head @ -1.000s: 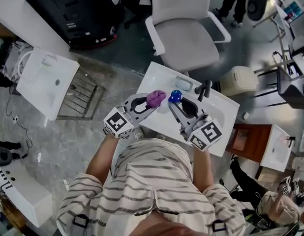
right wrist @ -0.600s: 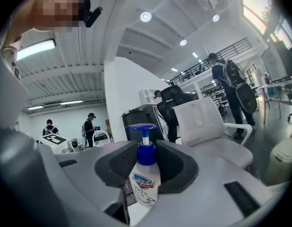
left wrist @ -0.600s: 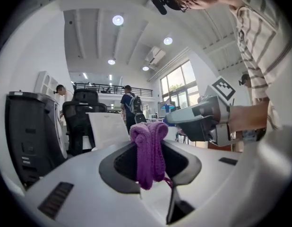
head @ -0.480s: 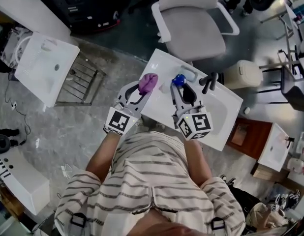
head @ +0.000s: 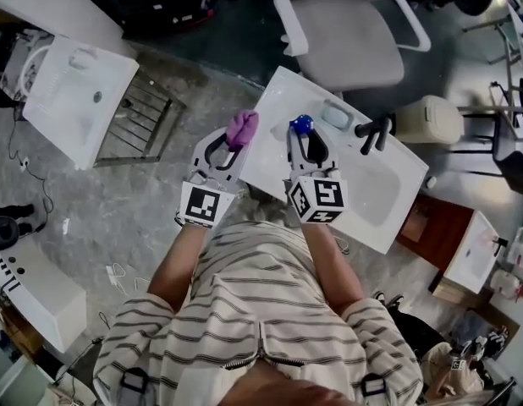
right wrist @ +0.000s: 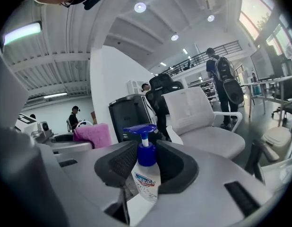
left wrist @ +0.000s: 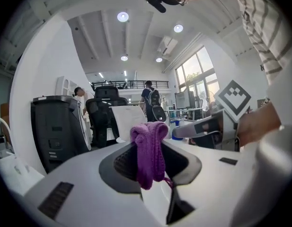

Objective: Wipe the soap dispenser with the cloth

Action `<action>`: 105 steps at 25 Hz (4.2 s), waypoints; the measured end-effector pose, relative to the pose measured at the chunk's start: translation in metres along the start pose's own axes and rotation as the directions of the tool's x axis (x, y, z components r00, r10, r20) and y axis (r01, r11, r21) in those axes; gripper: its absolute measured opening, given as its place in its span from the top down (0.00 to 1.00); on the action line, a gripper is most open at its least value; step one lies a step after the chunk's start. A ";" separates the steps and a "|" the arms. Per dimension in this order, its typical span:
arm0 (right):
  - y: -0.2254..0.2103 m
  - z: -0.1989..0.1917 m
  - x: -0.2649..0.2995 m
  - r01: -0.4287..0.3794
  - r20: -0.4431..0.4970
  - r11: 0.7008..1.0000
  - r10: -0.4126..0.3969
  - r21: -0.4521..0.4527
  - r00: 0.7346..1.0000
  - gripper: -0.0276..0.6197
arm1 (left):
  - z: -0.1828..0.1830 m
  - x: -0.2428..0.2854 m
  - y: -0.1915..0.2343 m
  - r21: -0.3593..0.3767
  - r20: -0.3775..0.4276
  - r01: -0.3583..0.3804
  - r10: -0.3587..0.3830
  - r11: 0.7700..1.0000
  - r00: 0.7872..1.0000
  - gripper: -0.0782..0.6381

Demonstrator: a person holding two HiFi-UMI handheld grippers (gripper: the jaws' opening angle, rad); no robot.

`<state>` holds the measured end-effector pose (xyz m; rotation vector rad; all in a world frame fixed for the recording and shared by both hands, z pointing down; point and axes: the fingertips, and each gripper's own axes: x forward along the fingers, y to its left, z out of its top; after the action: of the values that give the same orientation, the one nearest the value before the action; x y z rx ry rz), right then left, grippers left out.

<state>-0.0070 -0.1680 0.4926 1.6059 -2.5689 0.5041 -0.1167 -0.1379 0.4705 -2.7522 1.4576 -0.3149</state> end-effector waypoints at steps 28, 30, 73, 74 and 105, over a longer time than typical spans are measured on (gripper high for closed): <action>0.008 -0.118 0.092 0.106 -0.188 0.994 -0.105 0.000 0.977 0.75 | -0.058 0.011 0.033 -0.023 -0.106 0.014 -0.016 1.000 0.994 0.73; 0.008 -0.122 0.092 0.105 -0.194 0.994 -0.103 -0.001 0.976 0.75 | -0.058 0.011 0.034 -0.027 -0.107 0.011 -0.014 1.000 0.994 0.73; -0.005 0.024 -0.033 0.029 0.042 0.996 -0.025 -0.083 0.999 0.96 | 0.035 0.013 -0.049 -0.076 0.024 -0.026 0.028 0.997 0.999 0.73; -0.005 0.028 -0.037 0.027 0.048 0.996 -0.023 -0.082 0.999 0.96 | 0.038 0.015 -0.050 -0.076 0.028 -0.025 0.027 0.997 0.999 0.73; -0.022 0.081 -0.078 0.062 0.190 0.994 -0.044 -0.090 0.981 0.96 | 0.075 0.024 -0.068 -0.060 0.115 -0.021 0.028 0.998 0.993 0.73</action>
<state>0.0567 -0.1347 0.4034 1.7618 -2.6263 0.2315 -0.0346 -0.1255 0.4080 -2.7433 1.4938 -0.1118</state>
